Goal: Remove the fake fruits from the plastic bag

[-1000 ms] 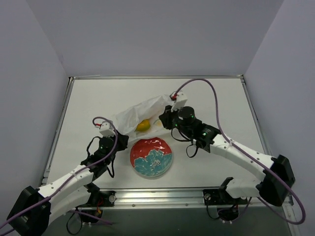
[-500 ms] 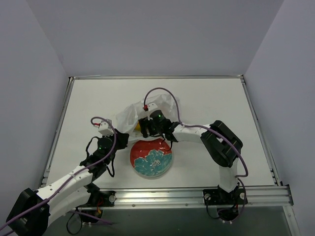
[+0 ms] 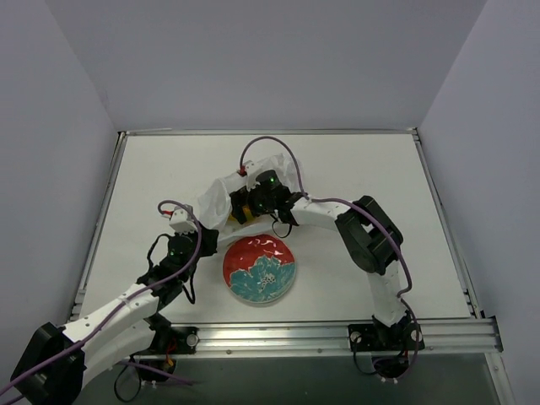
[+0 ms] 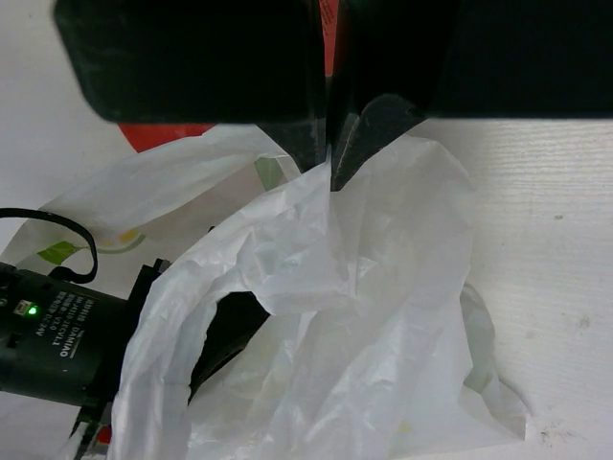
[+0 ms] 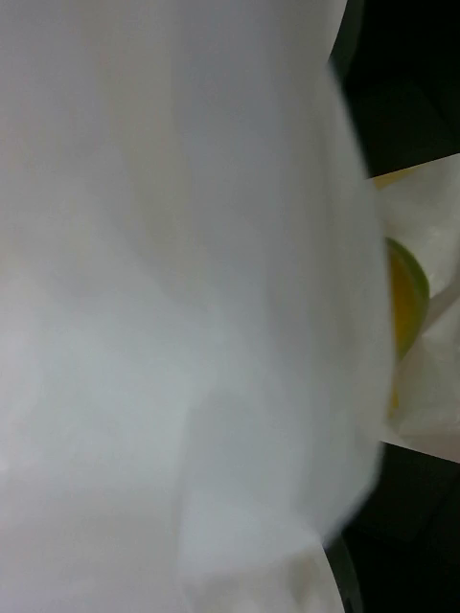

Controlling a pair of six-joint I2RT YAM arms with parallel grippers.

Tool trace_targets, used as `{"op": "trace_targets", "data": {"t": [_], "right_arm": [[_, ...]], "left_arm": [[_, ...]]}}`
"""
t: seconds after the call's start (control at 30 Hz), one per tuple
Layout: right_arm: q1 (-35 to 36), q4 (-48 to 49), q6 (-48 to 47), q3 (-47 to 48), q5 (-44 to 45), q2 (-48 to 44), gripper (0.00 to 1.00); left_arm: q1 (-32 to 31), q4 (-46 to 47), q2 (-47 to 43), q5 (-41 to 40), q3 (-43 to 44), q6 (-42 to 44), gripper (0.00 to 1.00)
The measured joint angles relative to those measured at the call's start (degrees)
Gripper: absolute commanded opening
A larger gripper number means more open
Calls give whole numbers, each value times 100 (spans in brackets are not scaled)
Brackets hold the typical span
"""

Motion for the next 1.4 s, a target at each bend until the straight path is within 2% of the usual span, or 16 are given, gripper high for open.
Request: {"op": "trace_targets", "data": {"t": [0.07,0.17,0.2,0.3,0.57,0.87,1.07,1.2,1.33,1.4], "right_arm": [[-57,-20,-4,79,-225,190,98],[-83,-46,9,81,-356,334,79],[-66,-42,31,63,-372,345,57],[-26,280,166,-170,-361,262,33],[101,433,374,-1003,-76,-778,29],[356,402,560,-2061,516,-2721,29],[1095,210,763,-2793,824,-3797,29],[1661,262,1021,-3316,964,-3960,29],[2057,269,1279,-3641,1246,-3595,29],[2221,271,1377,-3668,1432,-3338,35]], "left_arm": [[0,-26,0,-31,0,26,2],[2,-68,4,-66,11,92,2],[7,-72,4,-70,20,109,2],[39,-90,2,-72,55,153,2],[44,-105,-59,-70,63,192,2],[44,109,273,7,81,94,2],[46,96,328,39,479,105,2],[50,146,306,37,669,140,2],[50,142,271,37,667,175,2],[50,155,271,35,647,177,2]]}}
